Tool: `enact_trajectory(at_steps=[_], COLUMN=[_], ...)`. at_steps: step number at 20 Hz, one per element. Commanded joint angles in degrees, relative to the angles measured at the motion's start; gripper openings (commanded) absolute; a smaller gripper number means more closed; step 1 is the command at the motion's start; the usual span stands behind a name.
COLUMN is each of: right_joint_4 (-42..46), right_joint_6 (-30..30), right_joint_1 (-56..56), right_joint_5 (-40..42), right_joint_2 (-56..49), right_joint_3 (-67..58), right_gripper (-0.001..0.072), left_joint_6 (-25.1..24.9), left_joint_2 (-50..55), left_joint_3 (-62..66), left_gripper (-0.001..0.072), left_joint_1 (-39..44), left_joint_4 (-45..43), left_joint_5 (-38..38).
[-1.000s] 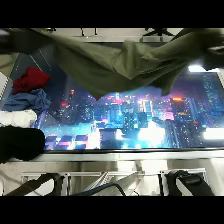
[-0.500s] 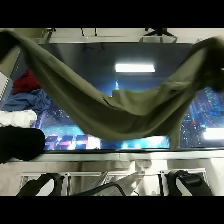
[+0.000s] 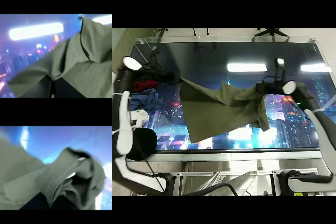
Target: Fold the shirts.
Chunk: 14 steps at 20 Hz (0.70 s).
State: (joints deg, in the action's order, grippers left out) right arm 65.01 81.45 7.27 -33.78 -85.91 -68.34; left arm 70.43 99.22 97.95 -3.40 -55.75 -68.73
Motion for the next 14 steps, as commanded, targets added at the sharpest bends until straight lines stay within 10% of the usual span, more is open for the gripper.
enact_trajectory(at_steps=[1, 2, 3, 8, 14], right_joint_4=[-2.91, -2.62, -1.95, -1.60, 1.86], right_joint_6=[-1.40, -2.84, -3.04, -4.09, -8.28], right_joint_1=[-0.48, -1.22, -2.51, -14.40, -26.53], right_joint_5=[5.44, 2.93, -0.98, -17.00, -36.39], right_joint_2=[-8.41, -7.72, -6.47, 3.63, 5.53], right_joint_3=[-2.19, -3.85, -5.95, -10.05, -4.76], right_gripper=[0.0145, 0.0419, 0.0541, 0.0538, 0.0532], left_joint_6=[1.03, 1.73, 2.54, 9.68, 7.87], left_joint_2=[10.38, 11.34, 11.67, 6.58, -10.29], left_joint_3=[7.76, 10.75, 13.73, 13.94, -27.54], left_gripper=[0.0359, 0.0685, 0.0686, 0.0685, 0.0686], left_joint_1=[-0.17, -0.61, -1.33, -5.22, -3.61], left_joint_4=[-0.07, -0.15, -0.24, -0.33, -0.31], left_joint_5=[-3.58, -6.58, -9.86, -22.64, -20.31])
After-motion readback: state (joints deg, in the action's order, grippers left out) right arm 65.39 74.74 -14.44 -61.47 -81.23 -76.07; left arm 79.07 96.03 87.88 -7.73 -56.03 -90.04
